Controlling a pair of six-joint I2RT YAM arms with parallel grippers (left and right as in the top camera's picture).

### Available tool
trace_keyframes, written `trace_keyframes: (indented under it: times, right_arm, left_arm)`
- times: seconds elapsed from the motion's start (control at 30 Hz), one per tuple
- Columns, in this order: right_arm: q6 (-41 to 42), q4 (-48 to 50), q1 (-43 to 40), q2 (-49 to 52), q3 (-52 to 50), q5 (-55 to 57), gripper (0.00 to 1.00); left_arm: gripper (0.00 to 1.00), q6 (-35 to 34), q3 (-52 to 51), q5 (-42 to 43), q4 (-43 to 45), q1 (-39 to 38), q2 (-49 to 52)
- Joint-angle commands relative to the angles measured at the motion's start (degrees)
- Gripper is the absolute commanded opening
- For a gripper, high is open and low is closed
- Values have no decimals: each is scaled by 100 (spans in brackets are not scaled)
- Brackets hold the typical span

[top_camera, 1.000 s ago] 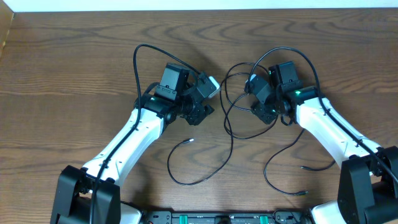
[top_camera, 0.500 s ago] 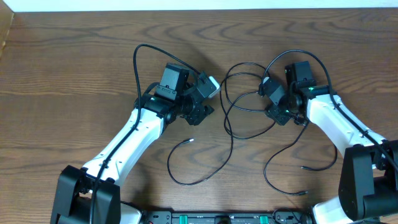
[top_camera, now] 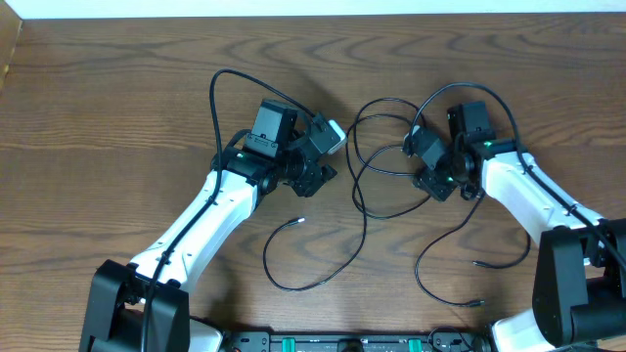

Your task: Untangle cables

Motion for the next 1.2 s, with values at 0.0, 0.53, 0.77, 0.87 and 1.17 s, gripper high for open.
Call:
trace_keyframes:
  times: [0.0,0.53,0.77,0.87,1.17]
  right_arm:
    - [-68,92,-33,48,-264,-129,42]
    - [-68,431,-46,50,-612,-146,46]
    - [9,717,-42,48,-608,-175,48]
    - [44,839,-42,48,-608,-269,49]
    - [37,898,-48,48,-608,-439,51]
  left_arm:
    - [63,74,-2,55,9,24,-81]
    - [63,74,-2,57,9,24,-81]
    - [63,74,-2,55,9,24,-81]
    - [63,74,-2,55,11,24,-81]
    - [63,74,-2,55,11,24,-81]
